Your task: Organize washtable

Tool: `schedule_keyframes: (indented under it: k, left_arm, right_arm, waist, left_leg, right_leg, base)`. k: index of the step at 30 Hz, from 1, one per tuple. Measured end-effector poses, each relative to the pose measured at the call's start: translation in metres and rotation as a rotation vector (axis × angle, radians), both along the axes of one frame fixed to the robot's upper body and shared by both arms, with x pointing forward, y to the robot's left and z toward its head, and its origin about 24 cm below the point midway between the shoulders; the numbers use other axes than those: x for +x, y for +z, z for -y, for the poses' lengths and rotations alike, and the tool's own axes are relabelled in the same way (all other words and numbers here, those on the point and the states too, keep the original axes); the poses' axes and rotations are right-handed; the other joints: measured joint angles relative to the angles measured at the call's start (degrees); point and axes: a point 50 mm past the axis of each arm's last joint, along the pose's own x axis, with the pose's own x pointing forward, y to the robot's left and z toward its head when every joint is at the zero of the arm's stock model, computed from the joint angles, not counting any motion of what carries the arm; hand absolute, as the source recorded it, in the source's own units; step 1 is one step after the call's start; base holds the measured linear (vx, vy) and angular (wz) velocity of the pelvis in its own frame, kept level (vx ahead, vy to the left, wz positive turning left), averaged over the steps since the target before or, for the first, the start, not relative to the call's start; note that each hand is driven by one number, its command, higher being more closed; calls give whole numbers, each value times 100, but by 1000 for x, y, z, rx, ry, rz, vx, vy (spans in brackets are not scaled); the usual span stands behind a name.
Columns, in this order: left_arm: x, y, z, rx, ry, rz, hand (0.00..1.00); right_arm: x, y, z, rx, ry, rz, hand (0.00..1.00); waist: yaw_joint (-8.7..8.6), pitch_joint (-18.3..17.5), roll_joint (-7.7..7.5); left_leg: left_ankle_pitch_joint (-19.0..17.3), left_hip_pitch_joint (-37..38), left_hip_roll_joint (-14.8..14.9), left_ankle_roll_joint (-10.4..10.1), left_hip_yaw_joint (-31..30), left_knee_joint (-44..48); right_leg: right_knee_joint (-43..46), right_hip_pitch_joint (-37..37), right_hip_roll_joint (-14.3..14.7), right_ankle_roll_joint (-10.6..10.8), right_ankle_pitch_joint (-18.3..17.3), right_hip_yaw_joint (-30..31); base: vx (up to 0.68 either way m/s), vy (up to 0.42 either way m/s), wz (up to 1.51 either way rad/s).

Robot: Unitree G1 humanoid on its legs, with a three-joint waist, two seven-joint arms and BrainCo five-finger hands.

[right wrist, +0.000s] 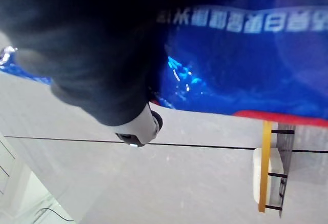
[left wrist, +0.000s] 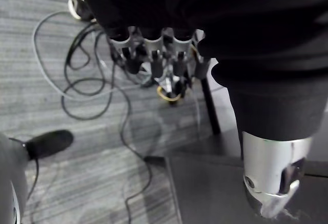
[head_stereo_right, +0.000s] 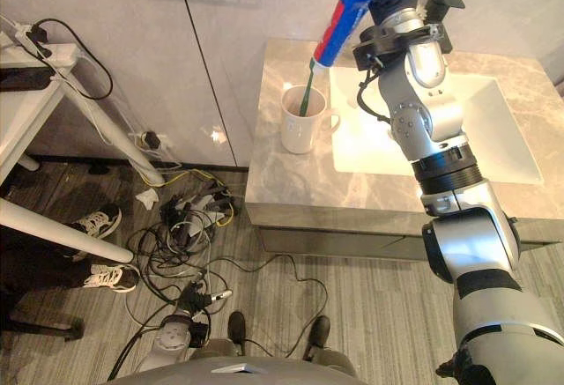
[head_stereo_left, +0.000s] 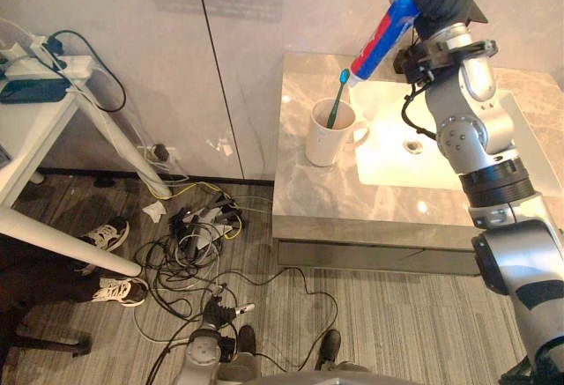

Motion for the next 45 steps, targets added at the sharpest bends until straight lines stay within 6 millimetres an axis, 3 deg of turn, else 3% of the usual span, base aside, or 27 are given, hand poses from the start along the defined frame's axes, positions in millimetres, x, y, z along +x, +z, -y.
schedule_keyframes:
  k: [11, 27, 45]
  left_arm:
    - [2, 1, 1, -1, -2, 6, 0]
    - [4, 3, 2, -4, -1, 20, 0]
    - [5, 6, 1, -2, 0, 33, 0]
  right_arm:
    - [6, -12, -4, -70, -16, -41, 100]
    - [10, -70, -3, -95, -13, -202, 100]
    - [5, -76, -18, -83, 43, -201, 100]
  waist:
    - [34, 9, 8]
    - [87, 158, 19]
    - [138, 158, 19]
  left_leg:
    - [-2, -4, 1, 1, -3, 3]
    - [-4, -8, 3, 2, -38, -1]
    - [-4, -36, 3, 2, -82, 7]
  right_leg:
    - [0, 1, -1, 0, 0, -3]
    - [1, 6, 6, 0, -1, -4]
    - [1, 3, 5, -1, -1, -30]
  base:
    - [0, 0, 0]
    - [0, 0, 0]
    - [1, 0, 1]
